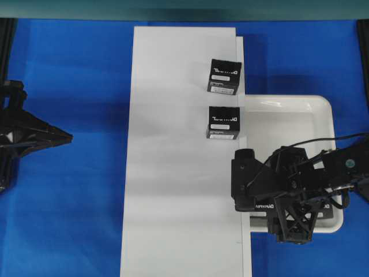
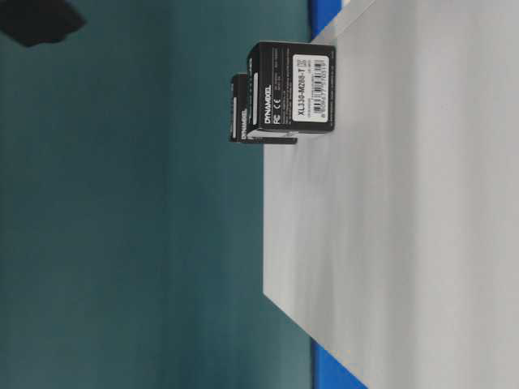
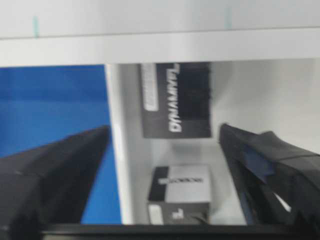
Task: Place the box from the white plastic tray onto the white base.
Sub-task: 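Lower the right gripper and close it on the black DYNAMIXEL box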
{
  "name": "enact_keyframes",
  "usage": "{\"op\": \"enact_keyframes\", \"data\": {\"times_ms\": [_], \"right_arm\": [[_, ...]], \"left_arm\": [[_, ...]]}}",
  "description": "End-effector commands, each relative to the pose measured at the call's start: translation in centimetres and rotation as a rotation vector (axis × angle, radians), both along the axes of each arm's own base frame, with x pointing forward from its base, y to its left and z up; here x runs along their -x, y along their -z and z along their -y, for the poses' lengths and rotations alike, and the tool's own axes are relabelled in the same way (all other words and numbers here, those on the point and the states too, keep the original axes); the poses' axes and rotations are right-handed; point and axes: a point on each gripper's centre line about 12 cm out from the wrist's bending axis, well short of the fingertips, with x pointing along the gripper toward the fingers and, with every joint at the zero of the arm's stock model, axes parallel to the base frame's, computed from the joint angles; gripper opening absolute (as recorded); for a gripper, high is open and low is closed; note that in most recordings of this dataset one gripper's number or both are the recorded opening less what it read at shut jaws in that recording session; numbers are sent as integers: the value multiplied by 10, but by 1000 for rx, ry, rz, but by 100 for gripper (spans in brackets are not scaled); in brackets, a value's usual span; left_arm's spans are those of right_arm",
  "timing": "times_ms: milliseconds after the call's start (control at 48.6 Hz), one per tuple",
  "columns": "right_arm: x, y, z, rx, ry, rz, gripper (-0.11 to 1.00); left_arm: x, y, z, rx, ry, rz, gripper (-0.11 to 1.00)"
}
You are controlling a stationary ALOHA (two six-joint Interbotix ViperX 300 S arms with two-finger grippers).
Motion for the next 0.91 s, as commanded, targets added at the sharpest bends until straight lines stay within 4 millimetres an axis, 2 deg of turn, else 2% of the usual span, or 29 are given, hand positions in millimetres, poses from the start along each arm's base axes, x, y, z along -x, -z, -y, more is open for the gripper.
{"op": "enact_keyframes", "data": {"times_ms": [0, 885], "right_arm": [[-3, 7, -1, 1, 7, 9, 100], [-5, 76, 6, 45, 22, -35, 100]], "left_arm": [[-2, -9, 0, -5, -1, 20, -5], [-3, -9, -2, -1, -9, 20, -5]]}}
